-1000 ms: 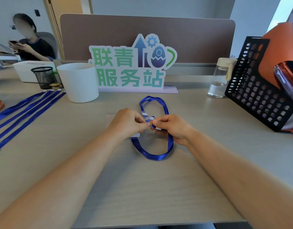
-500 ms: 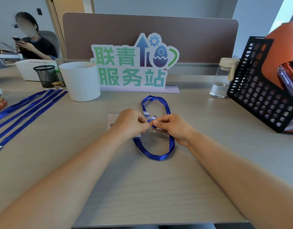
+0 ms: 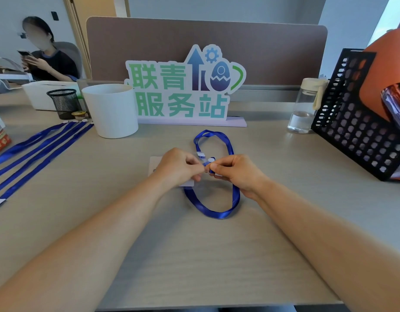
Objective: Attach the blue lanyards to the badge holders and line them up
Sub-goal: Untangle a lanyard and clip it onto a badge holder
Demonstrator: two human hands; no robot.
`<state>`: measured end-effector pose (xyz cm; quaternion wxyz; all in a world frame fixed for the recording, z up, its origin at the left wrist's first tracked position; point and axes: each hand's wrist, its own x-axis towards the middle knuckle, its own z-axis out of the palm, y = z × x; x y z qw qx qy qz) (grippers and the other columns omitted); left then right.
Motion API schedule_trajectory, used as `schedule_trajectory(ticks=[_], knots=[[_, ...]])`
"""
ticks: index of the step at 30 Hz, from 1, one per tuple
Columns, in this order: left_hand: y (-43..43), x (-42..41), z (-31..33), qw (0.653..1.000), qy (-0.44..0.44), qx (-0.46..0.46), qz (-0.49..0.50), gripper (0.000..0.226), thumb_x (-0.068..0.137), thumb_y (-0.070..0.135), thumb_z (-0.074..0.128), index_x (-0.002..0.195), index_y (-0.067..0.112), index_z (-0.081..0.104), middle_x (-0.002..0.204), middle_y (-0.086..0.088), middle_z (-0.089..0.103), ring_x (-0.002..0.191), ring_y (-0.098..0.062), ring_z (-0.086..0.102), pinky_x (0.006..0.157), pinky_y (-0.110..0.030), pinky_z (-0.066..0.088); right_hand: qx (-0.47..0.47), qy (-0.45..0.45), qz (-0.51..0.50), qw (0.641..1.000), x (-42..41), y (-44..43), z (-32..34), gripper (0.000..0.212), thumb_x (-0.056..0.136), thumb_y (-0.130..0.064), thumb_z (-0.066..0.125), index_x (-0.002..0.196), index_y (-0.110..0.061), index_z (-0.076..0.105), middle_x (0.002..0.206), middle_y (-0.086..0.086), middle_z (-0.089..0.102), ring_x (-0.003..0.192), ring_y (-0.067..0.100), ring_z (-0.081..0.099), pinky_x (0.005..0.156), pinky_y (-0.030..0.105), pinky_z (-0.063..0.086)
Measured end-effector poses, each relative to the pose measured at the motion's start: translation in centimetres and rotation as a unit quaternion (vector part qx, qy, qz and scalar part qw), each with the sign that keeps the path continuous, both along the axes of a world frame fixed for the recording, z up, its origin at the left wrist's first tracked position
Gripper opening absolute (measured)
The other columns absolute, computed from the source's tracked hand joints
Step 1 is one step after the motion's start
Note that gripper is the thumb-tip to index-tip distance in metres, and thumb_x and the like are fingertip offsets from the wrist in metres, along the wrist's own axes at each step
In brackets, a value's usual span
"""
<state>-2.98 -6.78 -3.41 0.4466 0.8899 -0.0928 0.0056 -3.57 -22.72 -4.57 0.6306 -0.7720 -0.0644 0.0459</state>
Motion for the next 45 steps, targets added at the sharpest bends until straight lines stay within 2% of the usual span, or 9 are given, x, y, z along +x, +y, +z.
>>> schedule_trajectory(ticks=[3,7,12,16,21,25,30,38,45], knots=[[0.1,0.1,0.0,1.000,0.003,0.006,-0.005,0.025,0.083,0.013,0.060,0.059,0.021,0.063,0.058,0.009,0.065,0.055,0.000,0.062,0.065,-0.018,0.047,-0.003,0.000,0.000,1.000,-0.1,0.1,0.0,0.013,0.088,-0.006,0.058,0.091,-0.004,0.071,0.083,0.002,0.067,0.076,0.008,0.061,0.076,0.013,0.053],[-0.5,0.0,-0.3,0.993,-0.043,0.102,-0.029,0.024,0.093,0.025,0.046,0.079,0.010,0.059,0.081,-0.002,0.060,0.082,-0.026,0.062,0.078,-0.040,0.048,0.024,0.012,-0.009,1.000,0.0,0.0,0.1,0.012,0.088,-0.006,0.058,0.090,-0.007,0.070,0.081,0.001,0.068,0.075,0.008,0.063,0.077,0.016,0.054],[-1.0,-0.2,-0.3,0.977,-0.109,0.174,-0.051,0.023,0.100,0.027,0.030,0.085,0.013,0.041,0.077,0.004,0.044,0.079,-0.020,0.042,0.068,-0.031,0.032,0.091,0.036,-0.003,0.995,0.1,-0.1,0.2,0.017,0.089,-0.007,0.057,0.082,-0.010,0.071,0.073,-0.005,0.071,0.071,0.005,0.066,0.073,0.013,0.055],[-1.1,-0.5,-0.6,0.962,-0.156,0.221,-0.045,0.021,0.100,0.024,0.027,0.092,0.009,0.039,0.090,-0.003,0.044,0.082,-0.026,0.045,0.073,-0.039,0.038,0.130,0.048,0.002,0.990,0.0,0.1,0.4,0.022,0.090,-0.005,0.055,0.076,-0.011,0.071,0.067,-0.008,0.072,0.071,0.007,0.066,0.072,0.014,0.055],[-1.5,-0.8,-1.0,0.963,-0.174,0.202,-0.035,0.015,0.099,0.020,0.028,0.088,0.011,0.032,0.082,-0.003,0.042,0.071,-0.024,0.041,0.062,-0.032,0.029,0.136,0.052,0.008,0.989,-0.1,0.1,0.4,0.024,0.091,-0.005,0.054,0.074,-0.012,0.069,0.064,-0.009,0.071,0.073,0.008,0.065,0.069,0.012,0.055],[-1.4,-0.6,-1.3,0.973,-0.164,0.159,-0.028,0.015,0.099,0.020,0.029,0.086,0.014,0.034,0.075,-0.005,0.046,0.069,-0.023,0.042,0.064,-0.036,0.035,0.138,0.049,0.011,0.989,0.1,0.0,0.3,0.022,0.091,-0.006,0.054,0.076,-0.011,0.070,0.067,-0.008,0.072,0.077,0.011,0.065,0.076,0.015,0.055],[-1.1,0.0,-1.5,0.985,-0.130,0.103,-0.043,0.031,0.099,0.021,0.029,0.069,0.027,0.027,0.067,0.004,0.038,0.061,-0.009,0.033,0.056,-0.030,0.027,0.130,0.041,0.021,0.990,0.2,-0.1,0.4,0.017,0.091,-0.006,0.053,0.085,-0.005,0.069,0.084,0.002,0.069,0.080,0.011,0.065,0.080,0.016,0.055],[-1.1,-0.1,-1.2,0.986,-0.141,0.077,-0.037,0.027,0.100,0.019,0.030,0.073,0.021,0.033,0.066,0.006,0.038,0.064,-0.016,0.036,0.056,-0.029,0.027,0.126,0.032,0.025,0.991,0.0,-0.1,0.5,0.019,0.090,-0.006,0.055,0.081,-0.008,0.071,0.081,0.000,0.070,0.080,0.012,0.065,0.079,0.015,0.055],[-0.8,-0.3,-1.0,0.962,-0.223,0.153,-0.039,0.022,0.099,0.027,0.035,0.082,0.012,0.037,0.067,0.004,0.043,0.065,-0.022,0.042,0.059,-0.032,0.028,0.141,0.036,0.019,0.989,-0.1,-0.1,0.7,0.017,0.091,-0.005,0.053,0.087,-0.005,0.069,0.080,0.000,0.070,0.076,0.010,0.066,0.076,0.016,0.056]])
